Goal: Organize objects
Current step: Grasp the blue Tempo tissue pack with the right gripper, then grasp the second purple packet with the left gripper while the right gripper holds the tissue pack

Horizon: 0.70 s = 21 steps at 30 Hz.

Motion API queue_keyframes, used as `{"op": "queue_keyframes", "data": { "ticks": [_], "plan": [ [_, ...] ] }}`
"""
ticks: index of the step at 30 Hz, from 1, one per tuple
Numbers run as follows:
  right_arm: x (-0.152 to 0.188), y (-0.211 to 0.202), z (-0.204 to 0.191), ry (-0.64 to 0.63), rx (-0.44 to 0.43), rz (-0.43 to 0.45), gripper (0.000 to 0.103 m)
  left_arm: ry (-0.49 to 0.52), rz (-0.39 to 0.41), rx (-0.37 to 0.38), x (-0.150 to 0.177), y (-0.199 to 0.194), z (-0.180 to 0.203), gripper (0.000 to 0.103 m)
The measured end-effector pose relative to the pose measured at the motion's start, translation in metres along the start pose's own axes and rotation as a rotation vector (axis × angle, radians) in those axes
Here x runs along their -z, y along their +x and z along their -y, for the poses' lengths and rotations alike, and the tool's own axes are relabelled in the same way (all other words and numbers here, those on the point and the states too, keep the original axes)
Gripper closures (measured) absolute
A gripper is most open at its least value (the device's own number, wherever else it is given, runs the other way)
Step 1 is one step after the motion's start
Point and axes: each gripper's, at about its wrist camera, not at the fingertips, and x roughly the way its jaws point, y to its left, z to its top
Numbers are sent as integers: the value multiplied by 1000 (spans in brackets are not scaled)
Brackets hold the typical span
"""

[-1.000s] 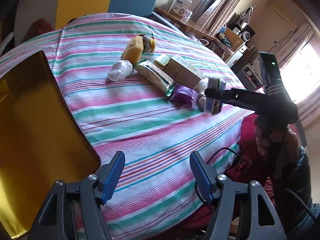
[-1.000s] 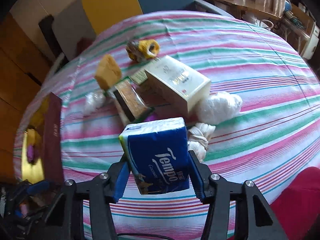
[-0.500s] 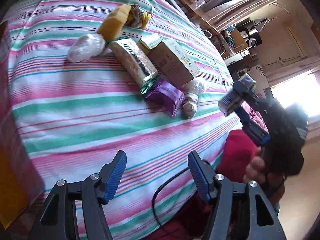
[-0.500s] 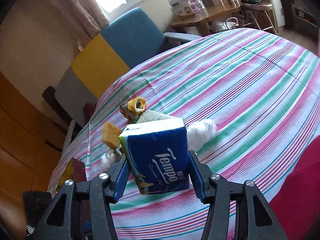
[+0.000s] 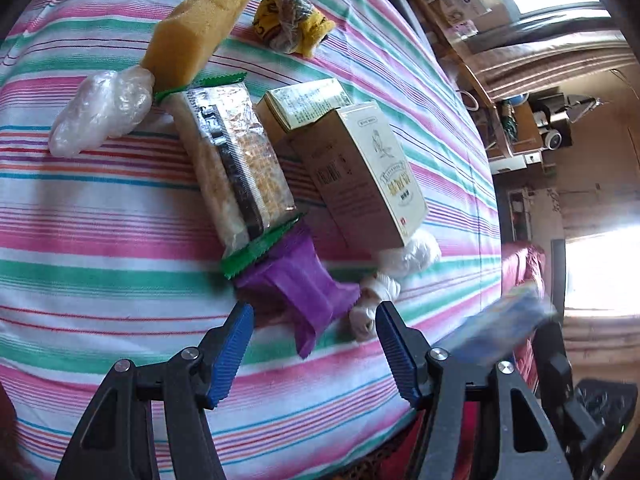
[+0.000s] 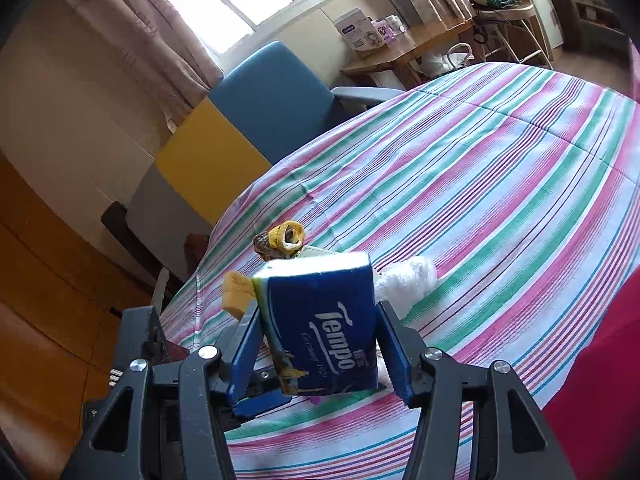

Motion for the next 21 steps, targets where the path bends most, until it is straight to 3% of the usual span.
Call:
{"op": "queue_keyframes", "data": {
  "ticks": [12, 14, 16, 21],
  "plan": [
    [-1, 1, 3, 22, -15, 3, 46, 169, 11, -187, -4, 24, 22, 40],
    [-1, 2, 5, 28, -19, -6, 46, 186, 14, -195, -3, 24, 22, 46],
    [-1, 3, 5, 26, -15, -13, 45, 210, 27, -208, -1, 20, 17, 63],
    [-1, 8, 5, 23, -2, -46, 36, 336, 46, -210, 16, 7, 9, 71]
  ]
}}
